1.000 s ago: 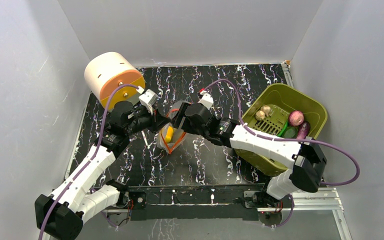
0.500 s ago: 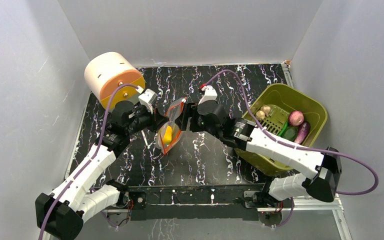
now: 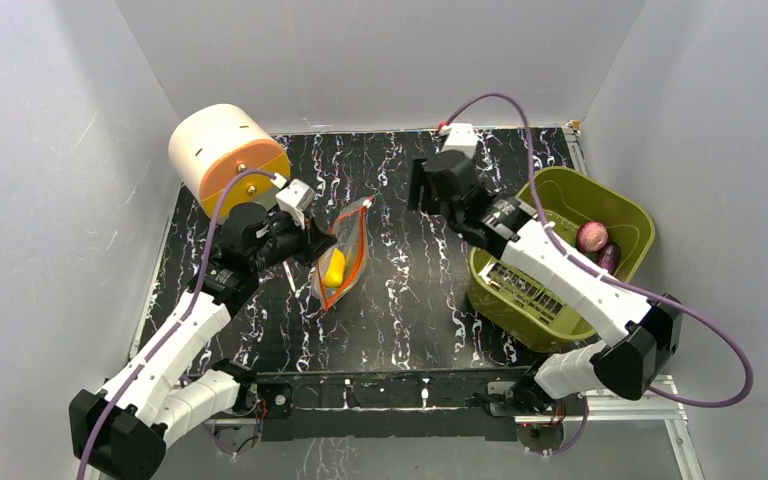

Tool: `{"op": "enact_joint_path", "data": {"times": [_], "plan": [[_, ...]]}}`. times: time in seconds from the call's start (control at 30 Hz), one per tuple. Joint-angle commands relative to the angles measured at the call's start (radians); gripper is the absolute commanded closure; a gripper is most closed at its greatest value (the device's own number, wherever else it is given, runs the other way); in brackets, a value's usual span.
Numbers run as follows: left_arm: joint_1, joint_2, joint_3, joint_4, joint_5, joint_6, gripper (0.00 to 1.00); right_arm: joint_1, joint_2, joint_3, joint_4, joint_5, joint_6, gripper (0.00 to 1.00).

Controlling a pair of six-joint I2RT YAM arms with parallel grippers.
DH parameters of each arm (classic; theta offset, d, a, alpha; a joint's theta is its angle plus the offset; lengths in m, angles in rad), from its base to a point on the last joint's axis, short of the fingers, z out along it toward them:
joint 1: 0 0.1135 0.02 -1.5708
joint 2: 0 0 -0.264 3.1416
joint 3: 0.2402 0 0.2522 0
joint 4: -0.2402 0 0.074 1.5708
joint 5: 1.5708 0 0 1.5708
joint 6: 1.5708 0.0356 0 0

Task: Place the food in the zip-top bag and seal the zipper
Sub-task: Place the fake fruit in the zipper food storage bag, then pick up the fake vegetable from the bin.

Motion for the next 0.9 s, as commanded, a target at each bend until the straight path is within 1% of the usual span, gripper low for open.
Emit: {"op": "enact_joint_path", "data": {"times": [0.0,0.07,0.17,0.27,0.33,0.47,0.63,0.73,0.77,0.8,0.87], "plan": [[-0.005,-0.04,0.02,0.008,0.025,0.016,1.0,-0.148,-0.001,0.031,-0.003,0.05,-0.071,0.41],[-0.005,-0.041,0.02,0.008,0.026,0.016,1.0,-0.208,-0.003,0.032,-0.004,0.051,-0.085,0.41],[-0.005,-0.039,0.019,0.009,0.031,0.014,1.0,-0.264,-0.015,0.026,0.017,0.075,-0.113,0.41],[-0.005,-0.038,0.019,0.011,0.037,0.011,1.0,-0.337,-0.023,0.024,0.023,0.104,-0.114,0.41],[-0.005,-0.039,0.021,0.009,0.044,0.01,1.0,-0.393,-0.032,-0.001,0.042,0.097,-0.114,0.41],[-0.005,-0.045,0.016,0.018,0.044,0.006,1.0,-0.546,-0.045,-0.067,0.089,-0.017,-0.09,0.42],[-0.005,-0.036,0.018,0.019,0.05,0.005,1.0,-0.702,-0.053,-0.107,0.081,-0.053,-0.024,0.44],[-0.005,-0.036,0.018,0.018,0.051,0.005,1.0,-0.777,-0.072,-0.172,0.106,-0.067,0.011,0.46],[-0.005,-0.037,0.018,0.019,0.05,0.005,1.0,-0.83,-0.083,-0.22,0.134,-0.081,0.044,0.46],[-0.005,-0.041,0.017,0.014,0.053,0.008,1.0,-0.891,-0.09,-0.303,0.208,-0.196,0.113,0.46],[-0.005,-0.044,0.014,0.021,0.051,0.008,1.0,-0.923,-0.076,-0.352,0.244,-0.243,0.151,0.46]]}}
